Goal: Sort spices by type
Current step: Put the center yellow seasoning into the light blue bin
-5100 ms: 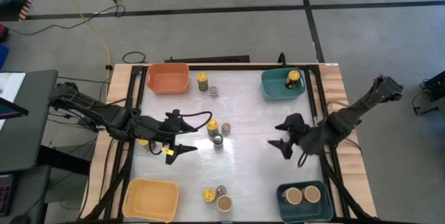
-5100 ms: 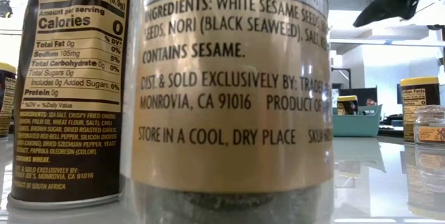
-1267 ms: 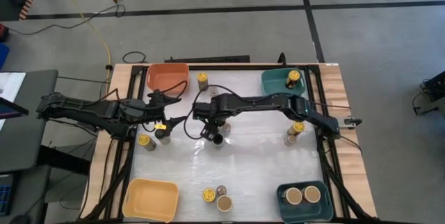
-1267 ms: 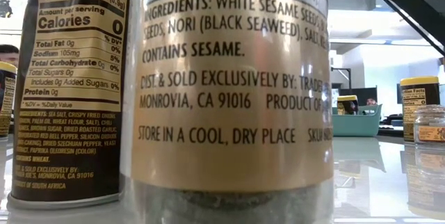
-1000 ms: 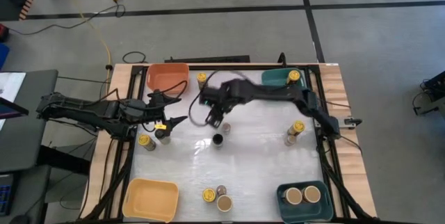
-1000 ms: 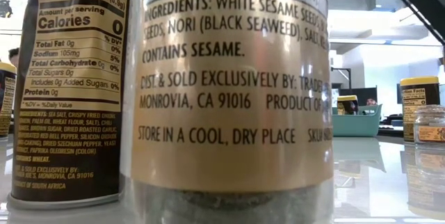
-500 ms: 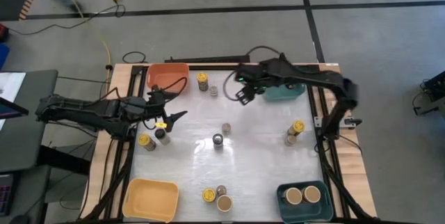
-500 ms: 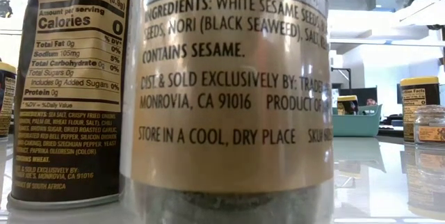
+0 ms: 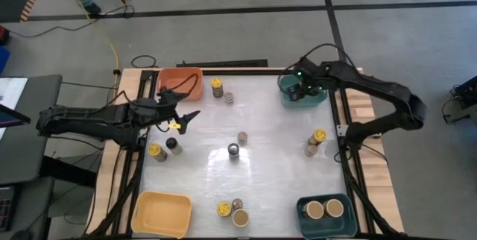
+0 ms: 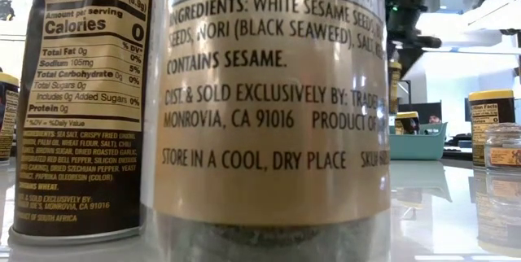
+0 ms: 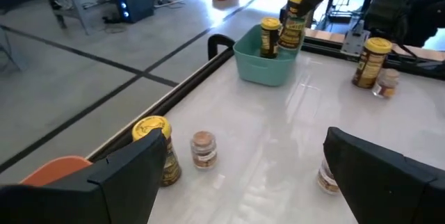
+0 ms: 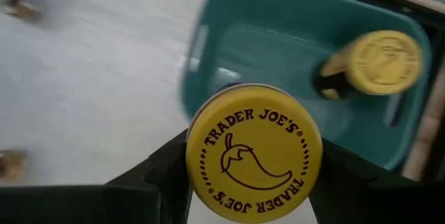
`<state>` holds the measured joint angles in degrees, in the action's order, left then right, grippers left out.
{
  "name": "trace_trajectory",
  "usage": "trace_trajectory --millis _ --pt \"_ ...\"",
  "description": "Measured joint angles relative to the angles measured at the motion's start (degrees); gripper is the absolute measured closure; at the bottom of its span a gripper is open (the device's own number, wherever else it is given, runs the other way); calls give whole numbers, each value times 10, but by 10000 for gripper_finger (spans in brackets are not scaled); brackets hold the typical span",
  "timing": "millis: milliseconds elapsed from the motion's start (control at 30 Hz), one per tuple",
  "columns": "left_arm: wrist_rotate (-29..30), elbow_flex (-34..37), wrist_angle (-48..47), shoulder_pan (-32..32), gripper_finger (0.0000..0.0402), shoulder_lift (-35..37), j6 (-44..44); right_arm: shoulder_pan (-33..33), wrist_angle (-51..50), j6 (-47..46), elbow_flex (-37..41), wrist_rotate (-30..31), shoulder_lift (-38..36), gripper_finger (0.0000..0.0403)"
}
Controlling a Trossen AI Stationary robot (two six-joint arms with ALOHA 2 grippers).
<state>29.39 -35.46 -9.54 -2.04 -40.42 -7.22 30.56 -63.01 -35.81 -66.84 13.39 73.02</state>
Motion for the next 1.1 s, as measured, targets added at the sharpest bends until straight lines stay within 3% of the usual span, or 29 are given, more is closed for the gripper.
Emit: trace_trajectory --millis 533,1100 --pt "0 0 0 -8 29 0 18 126 55 90 128 -11 -56 160" --pt "0 0 0 -7 29 0 16 181 95 138 147 -14 -38 160"
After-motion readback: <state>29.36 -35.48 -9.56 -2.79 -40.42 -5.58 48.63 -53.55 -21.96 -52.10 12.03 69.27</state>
